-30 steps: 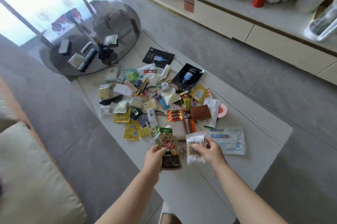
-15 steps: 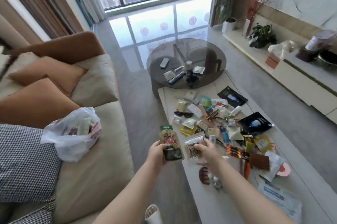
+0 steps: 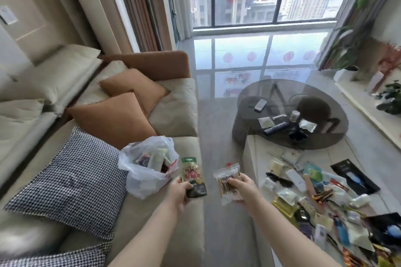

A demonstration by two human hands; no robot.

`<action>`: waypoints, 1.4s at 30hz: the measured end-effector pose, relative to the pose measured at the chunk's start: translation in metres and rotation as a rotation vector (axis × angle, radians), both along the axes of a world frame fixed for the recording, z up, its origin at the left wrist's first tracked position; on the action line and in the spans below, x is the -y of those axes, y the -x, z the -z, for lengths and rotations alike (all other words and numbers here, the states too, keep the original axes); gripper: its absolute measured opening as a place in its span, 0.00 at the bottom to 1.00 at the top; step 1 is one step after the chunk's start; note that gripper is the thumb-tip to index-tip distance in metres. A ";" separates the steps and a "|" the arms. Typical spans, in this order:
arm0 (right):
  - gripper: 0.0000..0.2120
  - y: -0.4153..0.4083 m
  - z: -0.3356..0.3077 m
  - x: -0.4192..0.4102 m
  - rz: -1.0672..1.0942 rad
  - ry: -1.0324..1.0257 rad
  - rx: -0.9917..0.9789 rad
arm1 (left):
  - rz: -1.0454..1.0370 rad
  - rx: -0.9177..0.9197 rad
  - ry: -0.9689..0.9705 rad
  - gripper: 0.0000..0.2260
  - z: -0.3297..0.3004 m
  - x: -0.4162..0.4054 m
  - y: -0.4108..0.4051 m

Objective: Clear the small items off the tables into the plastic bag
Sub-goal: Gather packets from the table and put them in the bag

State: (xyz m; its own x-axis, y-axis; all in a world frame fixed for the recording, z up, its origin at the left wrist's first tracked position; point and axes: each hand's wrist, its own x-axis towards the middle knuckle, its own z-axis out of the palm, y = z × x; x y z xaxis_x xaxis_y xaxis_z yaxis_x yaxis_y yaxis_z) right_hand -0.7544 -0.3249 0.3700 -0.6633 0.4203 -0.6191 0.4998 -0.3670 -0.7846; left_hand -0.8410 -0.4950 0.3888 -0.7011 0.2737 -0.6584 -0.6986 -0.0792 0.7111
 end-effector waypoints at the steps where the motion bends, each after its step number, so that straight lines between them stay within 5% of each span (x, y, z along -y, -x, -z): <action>1: 0.04 0.014 0.000 0.006 -0.024 -0.014 0.010 | -0.018 -0.007 0.002 0.17 0.003 0.008 0.011; 11: 0.05 0.151 0.011 0.024 -0.283 -0.034 0.006 | -0.303 0.025 0.134 0.10 0.035 0.046 0.089; 24: 0.13 0.310 0.056 0.017 -0.597 -0.146 0.122 | -0.572 0.088 0.286 0.21 0.073 0.033 0.198; 36: 0.06 0.390 0.113 0.053 -0.623 -0.210 0.305 | -0.562 0.274 0.267 0.21 0.134 0.046 0.276; 42: 0.12 0.422 0.155 0.081 -0.603 -0.237 0.399 | -0.521 0.341 0.295 0.19 0.181 0.069 0.306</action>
